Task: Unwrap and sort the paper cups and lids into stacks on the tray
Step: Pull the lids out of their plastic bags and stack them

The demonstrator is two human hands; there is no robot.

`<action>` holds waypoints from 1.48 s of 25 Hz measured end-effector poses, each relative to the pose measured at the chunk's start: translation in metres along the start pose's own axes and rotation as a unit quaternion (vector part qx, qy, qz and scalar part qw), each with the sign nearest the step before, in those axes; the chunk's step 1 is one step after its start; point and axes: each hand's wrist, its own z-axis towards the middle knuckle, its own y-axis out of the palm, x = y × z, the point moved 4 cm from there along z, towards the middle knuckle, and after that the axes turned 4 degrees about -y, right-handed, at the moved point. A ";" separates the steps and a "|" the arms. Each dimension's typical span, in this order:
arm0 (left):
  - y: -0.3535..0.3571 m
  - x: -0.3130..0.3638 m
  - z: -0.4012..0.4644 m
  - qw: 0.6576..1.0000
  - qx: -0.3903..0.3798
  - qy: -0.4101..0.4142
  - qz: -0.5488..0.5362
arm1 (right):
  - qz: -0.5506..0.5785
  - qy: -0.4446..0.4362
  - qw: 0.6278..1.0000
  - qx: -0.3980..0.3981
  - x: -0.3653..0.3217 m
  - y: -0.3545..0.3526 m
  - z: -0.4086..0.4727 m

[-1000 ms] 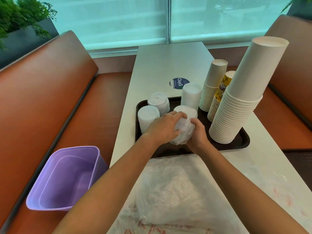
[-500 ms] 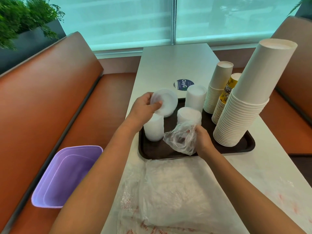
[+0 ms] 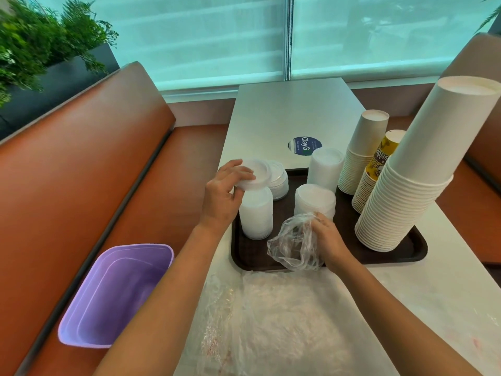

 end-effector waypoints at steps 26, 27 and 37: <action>0.004 -0.019 0.027 0.893 -0.020 -0.417 -0.170 | -0.104 -0.059 0.992 -0.031 -0.039 0.026 0.003; 0.004 -0.029 0.030 0.890 -0.014 -0.429 -0.153 | -0.140 -0.040 0.989 -0.035 -0.032 0.024 0.004; 0.046 -0.049 0.012 0.895 -0.168 -0.414 0.007 | -0.308 -0.036 0.948 -0.076 -0.018 0.043 0.017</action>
